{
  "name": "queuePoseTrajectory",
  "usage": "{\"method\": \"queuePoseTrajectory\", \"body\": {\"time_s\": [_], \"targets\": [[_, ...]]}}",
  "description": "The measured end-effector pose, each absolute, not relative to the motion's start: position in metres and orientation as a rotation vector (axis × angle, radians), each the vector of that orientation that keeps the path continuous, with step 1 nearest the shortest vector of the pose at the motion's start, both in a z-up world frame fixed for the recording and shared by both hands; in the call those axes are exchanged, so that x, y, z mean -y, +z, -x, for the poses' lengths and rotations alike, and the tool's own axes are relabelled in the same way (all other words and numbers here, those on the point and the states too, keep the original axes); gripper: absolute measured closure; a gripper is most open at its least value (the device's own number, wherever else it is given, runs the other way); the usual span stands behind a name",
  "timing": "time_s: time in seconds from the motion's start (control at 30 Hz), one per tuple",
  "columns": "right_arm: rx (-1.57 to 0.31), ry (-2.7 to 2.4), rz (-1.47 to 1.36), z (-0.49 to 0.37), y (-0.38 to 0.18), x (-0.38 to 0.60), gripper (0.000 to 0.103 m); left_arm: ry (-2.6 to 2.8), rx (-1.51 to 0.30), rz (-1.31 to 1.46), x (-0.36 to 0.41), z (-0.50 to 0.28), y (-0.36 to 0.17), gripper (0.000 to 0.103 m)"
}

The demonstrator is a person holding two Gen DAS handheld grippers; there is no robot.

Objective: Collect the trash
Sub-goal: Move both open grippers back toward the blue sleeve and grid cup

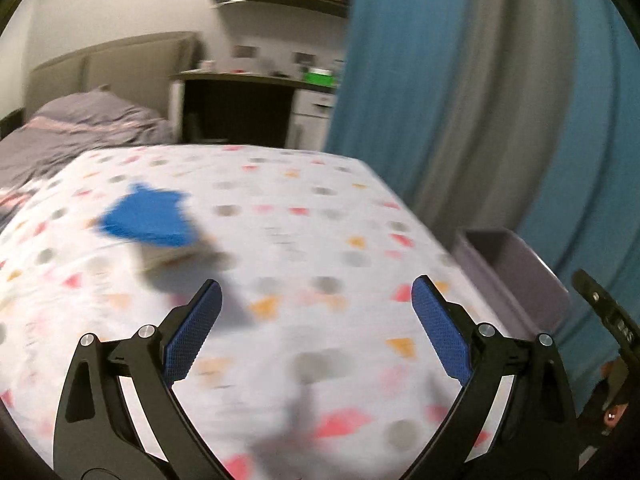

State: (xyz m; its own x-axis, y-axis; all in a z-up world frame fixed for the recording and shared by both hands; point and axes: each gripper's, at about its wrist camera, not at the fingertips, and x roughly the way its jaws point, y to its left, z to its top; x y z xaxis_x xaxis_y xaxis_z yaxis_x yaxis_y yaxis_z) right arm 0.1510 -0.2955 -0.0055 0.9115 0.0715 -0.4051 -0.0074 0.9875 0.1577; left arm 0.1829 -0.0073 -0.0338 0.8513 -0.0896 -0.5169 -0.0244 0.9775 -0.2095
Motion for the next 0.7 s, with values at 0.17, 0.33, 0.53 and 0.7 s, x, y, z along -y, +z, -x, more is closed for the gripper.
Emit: {"method": "queuePoseTrajectory", "body": {"time_s": [0.17,0.33,0.53,0.7], "targets": [[-0.436,0.137,-0.115,-0.152,-0.006,0.251,0.037,0.054,-0.548,0.27,-0.057,-0.165,-0.032,0.009],[-0.448,0.183,-0.098,-0.152,-0.006,0.22,0.037,0.066,-0.539,0.34,-0.092,-0.165,-0.028,0.01],[-0.456,0.211,-0.057,-0.151,-0.008,0.197,0.037,0.033,-0.553,0.424,-0.11,-0.189,-0.033,0.031],[-0.47,0.216,-0.031,-0.153,-0.012,0.185,0.037,0.008,-0.575,0.468,-0.12,-0.208,-0.04,0.05]]}}
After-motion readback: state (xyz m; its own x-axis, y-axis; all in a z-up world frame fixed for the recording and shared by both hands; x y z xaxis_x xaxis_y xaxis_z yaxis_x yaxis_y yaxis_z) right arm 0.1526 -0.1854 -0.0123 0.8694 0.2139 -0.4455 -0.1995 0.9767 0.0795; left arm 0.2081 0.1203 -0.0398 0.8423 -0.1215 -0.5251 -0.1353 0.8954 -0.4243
